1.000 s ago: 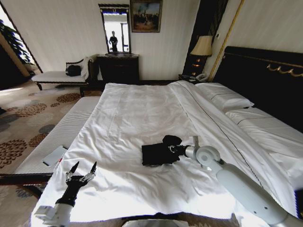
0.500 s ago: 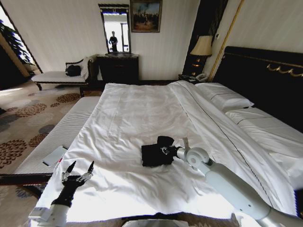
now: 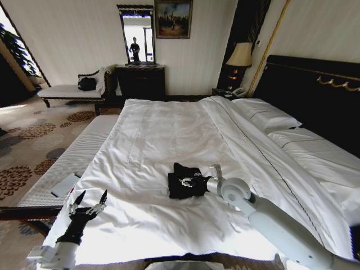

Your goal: Fold the clothes on the bed.

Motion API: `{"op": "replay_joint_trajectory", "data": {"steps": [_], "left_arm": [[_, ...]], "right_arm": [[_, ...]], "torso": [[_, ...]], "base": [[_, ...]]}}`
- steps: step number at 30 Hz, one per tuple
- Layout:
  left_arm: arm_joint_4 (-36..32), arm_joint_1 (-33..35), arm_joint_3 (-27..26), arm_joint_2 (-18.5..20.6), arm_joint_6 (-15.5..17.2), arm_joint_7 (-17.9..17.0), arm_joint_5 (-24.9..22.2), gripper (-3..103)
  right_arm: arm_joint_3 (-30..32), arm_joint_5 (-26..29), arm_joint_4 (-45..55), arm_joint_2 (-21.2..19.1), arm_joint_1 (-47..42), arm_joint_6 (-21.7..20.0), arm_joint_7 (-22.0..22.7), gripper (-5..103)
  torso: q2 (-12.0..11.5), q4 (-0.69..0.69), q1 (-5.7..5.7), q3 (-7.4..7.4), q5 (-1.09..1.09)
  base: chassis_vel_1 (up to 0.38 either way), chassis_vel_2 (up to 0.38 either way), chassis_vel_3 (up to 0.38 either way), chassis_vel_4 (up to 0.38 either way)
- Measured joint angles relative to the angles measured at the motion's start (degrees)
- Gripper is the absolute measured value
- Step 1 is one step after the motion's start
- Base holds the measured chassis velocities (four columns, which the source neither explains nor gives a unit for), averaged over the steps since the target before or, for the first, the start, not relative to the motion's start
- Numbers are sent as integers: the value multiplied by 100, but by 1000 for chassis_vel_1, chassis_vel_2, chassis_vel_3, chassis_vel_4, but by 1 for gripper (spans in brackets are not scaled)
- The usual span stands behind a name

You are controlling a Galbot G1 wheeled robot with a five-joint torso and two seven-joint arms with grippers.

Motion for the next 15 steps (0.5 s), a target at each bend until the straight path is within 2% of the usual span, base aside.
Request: {"op": "replay_joint_trajectory", "data": {"steps": [3,6,9,11,12,13,14,15], "left_arm": [[-12,-79,137,-3,45,0,124,98],[-33,-92,209,-7,53,0,247,98],[-118,-135,334,-67,15,-1,491,100],[-144,-154,365,-84,1,0,516,100],[-214,-215,478,-125,-51,1,619,97],[-266,-269,589,-142,-75,0,757,99],[-298,-313,673,-149,-79,0,848,100],[-298,-313,673,-149,-79,0,848,100]], "right_arm": [[389,109,144,86,-326,549,105,98],[500,41,-120,191,-391,921,155,99],[582,-786,-863,440,-519,1939,-182,100],[598,-942,-960,492,-551,2099,-217,100],[726,-1608,-1215,694,-709,2553,-229,100],[886,-2118,-1315,811,-888,2818,-258,100],[1048,-2502,-1354,883,-1058,2991,-305,100],[1048,-2502,-1354,883,-1058,2991,-305,100]], "torso": [[1,0,-1,-1,1],[1,2,-1,-1,0],[0,4,0,0,2],[0,4,0,1,2],[0,5,0,0,4],[0,5,0,1,4],[0,5,0,1,2],[0,5,0,1,2]], "base": [[0,0,0,0],[0,0,0,0],[0,0,0,0],[0,0,0,0],[0,0,0,0],[0,0,0,0],[0,0,0,0],[0,0,0,0]]}}
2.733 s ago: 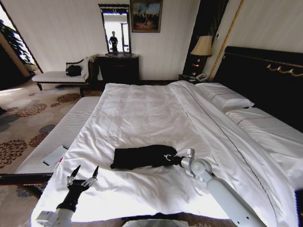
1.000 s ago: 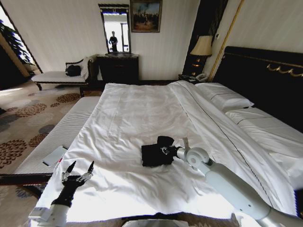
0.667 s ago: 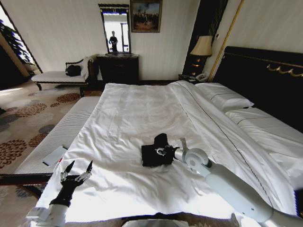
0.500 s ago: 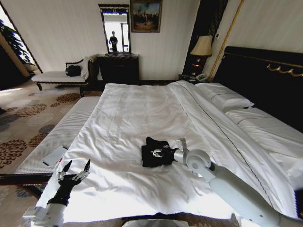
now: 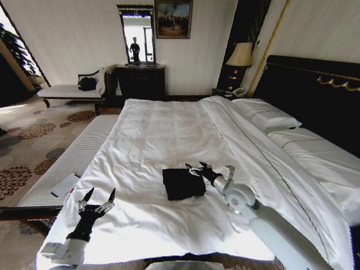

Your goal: Fold the clothes on the bed.

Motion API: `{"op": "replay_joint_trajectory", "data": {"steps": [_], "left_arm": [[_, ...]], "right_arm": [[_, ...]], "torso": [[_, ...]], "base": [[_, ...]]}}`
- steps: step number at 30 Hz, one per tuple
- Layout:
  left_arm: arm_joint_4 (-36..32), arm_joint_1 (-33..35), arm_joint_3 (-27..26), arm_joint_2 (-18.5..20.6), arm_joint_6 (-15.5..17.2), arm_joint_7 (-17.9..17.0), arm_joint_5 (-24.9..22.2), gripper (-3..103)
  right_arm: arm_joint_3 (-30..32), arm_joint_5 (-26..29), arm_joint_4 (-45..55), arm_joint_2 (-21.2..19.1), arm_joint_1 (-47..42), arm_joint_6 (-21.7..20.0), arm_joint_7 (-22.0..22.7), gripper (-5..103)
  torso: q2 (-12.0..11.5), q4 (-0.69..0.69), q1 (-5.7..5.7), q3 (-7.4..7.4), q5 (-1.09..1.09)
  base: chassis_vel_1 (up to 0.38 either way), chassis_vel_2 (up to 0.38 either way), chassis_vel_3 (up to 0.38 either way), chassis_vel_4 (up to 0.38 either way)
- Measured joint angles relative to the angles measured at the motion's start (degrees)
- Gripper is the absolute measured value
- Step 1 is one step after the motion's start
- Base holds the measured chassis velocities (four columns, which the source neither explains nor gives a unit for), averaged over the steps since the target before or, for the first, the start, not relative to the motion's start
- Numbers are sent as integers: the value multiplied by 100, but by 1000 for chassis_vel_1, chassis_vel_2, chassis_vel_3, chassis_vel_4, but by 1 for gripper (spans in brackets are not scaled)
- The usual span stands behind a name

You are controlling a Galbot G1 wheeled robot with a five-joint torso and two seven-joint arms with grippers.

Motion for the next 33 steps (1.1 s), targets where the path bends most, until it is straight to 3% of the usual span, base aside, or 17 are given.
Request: {"op": "replay_joint_trajectory", "data": {"steps": [2,5,6,7,10,12,16,22,33], "left_arm": [[-65,-145,256,7,36,-1,141,100],[-73,-298,481,48,114,-1,198,100],[-54,-451,659,93,184,1,252,100],[27,-651,851,138,246,4,330,100],[141,-888,1015,185,309,0,368,100],[222,-1104,1121,247,356,-1,349,100],[290,-1144,1151,322,322,0,275,100],[363,-1122,896,339,240,-1,72,100],[360,-1095,853,340,241,0,45,100]], "right_arm": [[559,-842,21,186,-653,375,-173,100],[1026,-1336,129,323,-1265,674,-339,100],[1388,-1686,228,434,-1692,966,-487,100],[1730,-2072,343,585,-2127,1340,-653,100],[2089,-2446,487,813,-2585,1714,-788,100],[2416,-2749,700,1215,-3133,1994,-901,100],[2627,-2949,854,1594,-3523,2205,-941,100],[2663,-2987,1093,1902,-3686,2179,-903,100],[2621,-2964,1107,1915,-3659,2130,-880,100]], "torso": [[0,-2,0,-1,-1],[0,-8,0,0,0],[0,-11,0,-1,0],[0,-5,-1,-1,-1],[0,-3,-1,-1,-3],[0,-6,0,-1,-1],[0,-3,-1,-1,-2],[-1,-2,-1,0,-2],[-1,-3,0,0,-2]], "base": [[0,0,0,0],[0,0,0,0],[0,0,0,0],[0,0,0,0],[0,0,0,0],[0,0,0,0],[0,0,0,0],[0,0,0,0],[0,0,0,0]]}}
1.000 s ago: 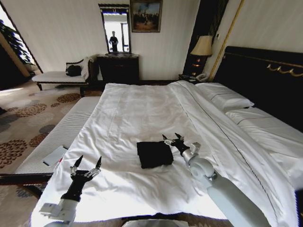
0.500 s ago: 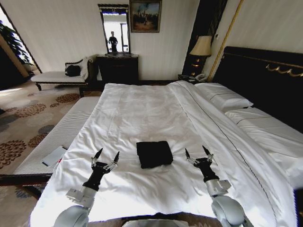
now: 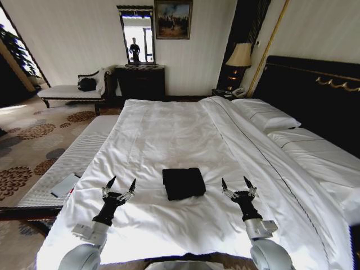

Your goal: Fold the clothes on the bed.

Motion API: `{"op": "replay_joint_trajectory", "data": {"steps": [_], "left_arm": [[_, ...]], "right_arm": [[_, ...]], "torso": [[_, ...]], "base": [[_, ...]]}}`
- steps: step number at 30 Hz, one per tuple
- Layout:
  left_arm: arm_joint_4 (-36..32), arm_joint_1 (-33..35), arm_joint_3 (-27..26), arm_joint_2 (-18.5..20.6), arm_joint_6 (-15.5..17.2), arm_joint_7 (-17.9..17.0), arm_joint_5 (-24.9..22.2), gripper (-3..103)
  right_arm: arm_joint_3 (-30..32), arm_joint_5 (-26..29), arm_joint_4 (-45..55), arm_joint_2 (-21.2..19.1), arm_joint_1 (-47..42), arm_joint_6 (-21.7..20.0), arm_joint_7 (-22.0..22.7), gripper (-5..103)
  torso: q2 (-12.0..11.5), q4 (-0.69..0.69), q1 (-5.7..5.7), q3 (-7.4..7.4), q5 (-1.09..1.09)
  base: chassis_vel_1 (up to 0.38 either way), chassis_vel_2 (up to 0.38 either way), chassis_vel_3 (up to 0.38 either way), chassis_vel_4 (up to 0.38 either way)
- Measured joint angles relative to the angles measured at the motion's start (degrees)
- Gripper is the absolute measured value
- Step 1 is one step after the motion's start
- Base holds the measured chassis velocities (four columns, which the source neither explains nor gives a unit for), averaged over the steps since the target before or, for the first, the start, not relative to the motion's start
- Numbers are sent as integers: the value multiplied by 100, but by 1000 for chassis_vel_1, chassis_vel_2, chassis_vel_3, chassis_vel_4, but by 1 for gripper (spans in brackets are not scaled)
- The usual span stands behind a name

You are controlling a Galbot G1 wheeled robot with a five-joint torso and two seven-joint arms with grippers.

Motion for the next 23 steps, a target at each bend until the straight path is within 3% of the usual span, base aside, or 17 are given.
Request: {"op": "replay_joint_trajectory", "data": {"steps": [23], "left_arm": [[-7,9,-4,-1,0,0,1,100]], "right_arm": [[-20,32,-12,-18,23,-25,13,100]], "torso": [[0,0,0,0,0]], "base": [[0,0,0,0]]}}
